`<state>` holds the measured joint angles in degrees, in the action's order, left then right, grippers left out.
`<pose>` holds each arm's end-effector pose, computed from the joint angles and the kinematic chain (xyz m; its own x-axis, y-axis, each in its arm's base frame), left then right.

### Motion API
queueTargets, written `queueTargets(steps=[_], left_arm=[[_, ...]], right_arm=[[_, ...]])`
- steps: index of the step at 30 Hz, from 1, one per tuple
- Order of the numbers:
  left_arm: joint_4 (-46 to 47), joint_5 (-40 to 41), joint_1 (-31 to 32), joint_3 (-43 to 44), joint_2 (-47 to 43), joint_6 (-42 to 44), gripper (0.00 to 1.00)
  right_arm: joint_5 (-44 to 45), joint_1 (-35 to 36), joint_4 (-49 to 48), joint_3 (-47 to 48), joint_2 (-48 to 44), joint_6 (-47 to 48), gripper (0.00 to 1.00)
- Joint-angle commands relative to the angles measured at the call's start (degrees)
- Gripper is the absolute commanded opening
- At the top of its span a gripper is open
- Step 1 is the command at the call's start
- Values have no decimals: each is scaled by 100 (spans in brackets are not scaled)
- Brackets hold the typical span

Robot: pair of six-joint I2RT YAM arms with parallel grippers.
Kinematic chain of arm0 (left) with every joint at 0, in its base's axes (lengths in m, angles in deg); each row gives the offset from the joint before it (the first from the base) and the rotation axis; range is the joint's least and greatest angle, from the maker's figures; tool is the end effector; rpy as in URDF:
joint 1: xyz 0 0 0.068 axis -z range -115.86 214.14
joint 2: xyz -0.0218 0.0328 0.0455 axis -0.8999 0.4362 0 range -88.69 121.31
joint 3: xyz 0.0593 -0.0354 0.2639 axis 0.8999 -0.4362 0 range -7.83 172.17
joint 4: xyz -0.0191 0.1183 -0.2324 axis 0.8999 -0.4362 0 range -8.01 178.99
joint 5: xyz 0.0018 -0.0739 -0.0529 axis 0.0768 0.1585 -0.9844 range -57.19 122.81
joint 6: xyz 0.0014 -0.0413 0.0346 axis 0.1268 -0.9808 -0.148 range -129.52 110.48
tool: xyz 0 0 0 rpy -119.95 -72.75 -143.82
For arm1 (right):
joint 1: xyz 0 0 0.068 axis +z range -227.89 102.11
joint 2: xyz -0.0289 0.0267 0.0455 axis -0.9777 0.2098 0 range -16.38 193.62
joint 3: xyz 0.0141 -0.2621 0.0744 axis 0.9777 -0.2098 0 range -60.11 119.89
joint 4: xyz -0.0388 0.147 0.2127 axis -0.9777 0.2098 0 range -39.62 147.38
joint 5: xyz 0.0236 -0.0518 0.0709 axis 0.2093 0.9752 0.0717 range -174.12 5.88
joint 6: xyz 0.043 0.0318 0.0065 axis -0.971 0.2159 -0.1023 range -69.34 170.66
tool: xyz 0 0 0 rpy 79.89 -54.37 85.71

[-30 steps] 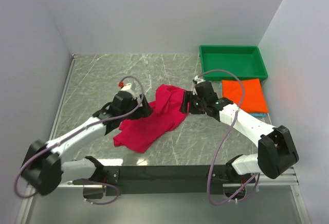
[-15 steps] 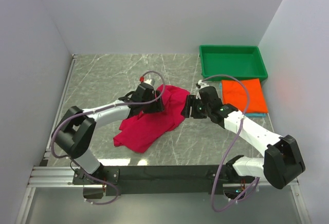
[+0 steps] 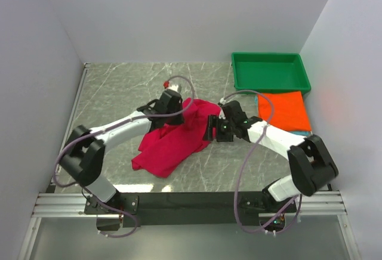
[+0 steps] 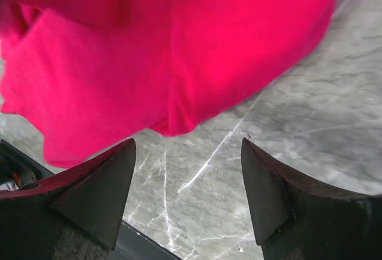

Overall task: Fold and stack the t-shirts
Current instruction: Flatten the tshirt out

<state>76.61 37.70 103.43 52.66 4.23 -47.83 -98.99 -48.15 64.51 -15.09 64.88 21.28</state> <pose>0.2729 -0.2193 0.2192 -0.7902 -0.1515 -0.5938 0.1201 0.9119 -0.3925 0.2405 0.1477 0.1945 -0.8877 0.0389 -0.4588 -0.2136 0.8479 0.4852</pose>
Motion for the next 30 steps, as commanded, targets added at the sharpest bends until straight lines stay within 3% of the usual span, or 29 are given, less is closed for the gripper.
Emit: queueTargets(steps=[1,6,12,22,30], left_arm=[[-692,872,-53,814,-897,569,1],[-1354,1383,-246,1623,-1434,1175,1],[-1644,1770,-579,2133,-1716,1606,1],[-1838,1498,-1072,2388,-1822,1501,1],[-1882,1401,-1178,2547,-1936,1475,1]], right_arm=[[-262,164,-69,481,399,-146,78],[-306,287,-68,806,830,-234,78],[-86,506,-16,947,726,-243,78],[177,1130,-182,1150,1050,-392,78],[1100,1465,-234,1414,1551,-709,76]])
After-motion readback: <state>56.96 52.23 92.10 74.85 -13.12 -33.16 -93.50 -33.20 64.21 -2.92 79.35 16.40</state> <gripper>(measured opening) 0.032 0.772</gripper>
